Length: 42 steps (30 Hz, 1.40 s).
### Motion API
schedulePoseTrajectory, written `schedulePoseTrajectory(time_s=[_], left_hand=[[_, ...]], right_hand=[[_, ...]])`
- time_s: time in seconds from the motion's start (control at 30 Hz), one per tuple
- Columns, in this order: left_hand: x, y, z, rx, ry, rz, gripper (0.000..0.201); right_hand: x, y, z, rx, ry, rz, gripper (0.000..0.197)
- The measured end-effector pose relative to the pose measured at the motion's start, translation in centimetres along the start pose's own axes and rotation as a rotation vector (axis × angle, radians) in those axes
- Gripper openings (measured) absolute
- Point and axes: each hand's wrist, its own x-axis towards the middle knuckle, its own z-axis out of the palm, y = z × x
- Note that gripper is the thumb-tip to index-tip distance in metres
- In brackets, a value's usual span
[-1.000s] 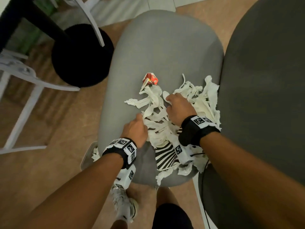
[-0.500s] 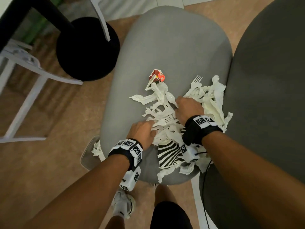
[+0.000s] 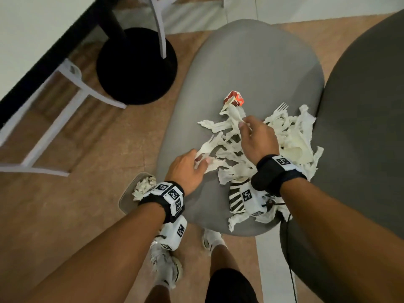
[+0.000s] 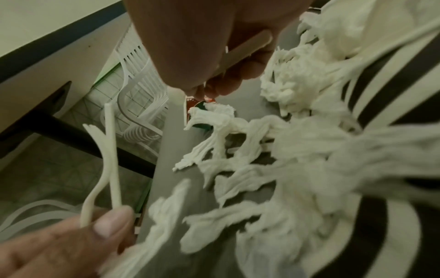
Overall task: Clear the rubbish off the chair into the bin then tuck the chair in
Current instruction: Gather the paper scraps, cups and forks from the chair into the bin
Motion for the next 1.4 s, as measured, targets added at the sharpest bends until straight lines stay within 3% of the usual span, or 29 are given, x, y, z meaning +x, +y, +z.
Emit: schedulePoseTrajectory(time_s=[0.17,0.43,0.7,0.87,1.13,1.3,1.4], left_hand=[[-3.1,-4.1,-1.8,-0.194,0.156,-0.125,0.034],[-8.0,-15.6,-4.3,-0.353,0.261,-0.402,0.042],[-12.3,-26.1,-5.2,-0.347,0.334,-0.563,0.041],[-13.0,-27.7,-2.7,-0.344,0.18,-0.575,0.039],[-10.3,-27.4,1.5,-0.379,-0.046,-0.575,0.037],[-10.5,-28.1,1.7,-0.291,-0.209,-0.617,0.058],[-10.7,-28.3,0.9,-0.213,-0.208,-0.614,0.054]], right_hand=[[-3.5,-4.6,4.0,0.143,-0.005,-0.095,0.024],[-11.4,-13.9,14.4,0.257,-0.236,-0.145,0.02],[-15.3,-16.4,24.3,-0.262,-0.778,-0.001,0.037],[-15.9,-14.7,25.7,-0.307,-0.821,0.056,0.054],[-16.7,-12.4,26.0,-0.121,-0.798,0.039,0.068],[-17.1,-12.2,25.0,-0.013,-0.786,0.028,0.054],[-16.8,-12.9,23.4,0.094,-0.791,0.059,0.047]])
